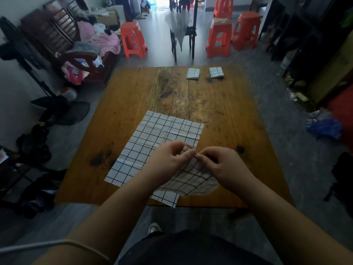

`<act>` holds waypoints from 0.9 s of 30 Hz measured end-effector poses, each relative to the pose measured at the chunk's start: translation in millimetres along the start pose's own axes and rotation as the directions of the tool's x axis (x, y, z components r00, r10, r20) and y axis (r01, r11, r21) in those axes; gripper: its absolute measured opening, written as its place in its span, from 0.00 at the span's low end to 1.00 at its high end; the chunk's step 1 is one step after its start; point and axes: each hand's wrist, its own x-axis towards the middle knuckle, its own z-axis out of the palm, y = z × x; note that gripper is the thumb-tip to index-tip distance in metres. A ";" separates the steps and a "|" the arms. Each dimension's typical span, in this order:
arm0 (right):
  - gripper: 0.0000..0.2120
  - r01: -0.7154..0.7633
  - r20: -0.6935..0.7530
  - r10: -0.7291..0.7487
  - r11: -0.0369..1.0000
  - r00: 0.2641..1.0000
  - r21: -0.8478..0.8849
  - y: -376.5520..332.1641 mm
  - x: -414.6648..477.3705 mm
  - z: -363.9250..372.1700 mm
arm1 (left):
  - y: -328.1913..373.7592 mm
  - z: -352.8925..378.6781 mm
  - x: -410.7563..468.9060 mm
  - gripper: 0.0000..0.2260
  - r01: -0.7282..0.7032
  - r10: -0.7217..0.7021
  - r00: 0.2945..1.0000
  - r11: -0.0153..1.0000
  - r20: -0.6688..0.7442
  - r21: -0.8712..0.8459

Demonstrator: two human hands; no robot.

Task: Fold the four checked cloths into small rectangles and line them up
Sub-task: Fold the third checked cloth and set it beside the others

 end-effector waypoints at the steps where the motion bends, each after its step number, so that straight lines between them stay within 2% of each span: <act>1: 0.07 0.004 -0.008 -0.004 1.000 1.000 0.004 0.7 -0.1 0.8 | 1.6 1.3 0.9 0.06 -0.009 0.010 1.000 1.000 -0.026 0.024; 7: 0.06 0.015 -0.036 -0.017 0.999 0.999 -0.045 6.4 1.8 0.9 | 7.3 -4.9 4.7 0.06 -0.016 0.017 0.994 1.000 -0.104 0.011; 13: 0.07 -0.048 -0.022 0.047 0.999 0.999 -0.020 27.9 0.2 -15.2 | -1.8 -34.3 10.6 0.08 0.088 -0.114 0.969 0.988 -0.220 -0.126; 20: 0.09 -0.067 -0.012 0.068 0.997 0.998 0.024 51.5 -2.5 -24.4 | -5.9 -60.8 -1.7 0.09 0.072 -0.139 0.934 0.975 -0.328 -0.209; 23: 0.08 -0.089 -0.055 0.090 0.996 0.994 0.013 61.7 -2.6 -29.1 | -6.7 -66.5 -5.5 0.08 0.056 -0.137 0.920 0.973 -0.367 -0.223; 27: 0.08 -0.085 -0.127 0.083 0.996 0.988 -0.010 63.2 -0.7 -32.8 | -2.4 -63.4 -7.6 0.06 0.041 -0.086 0.944 0.989 -0.319 -0.145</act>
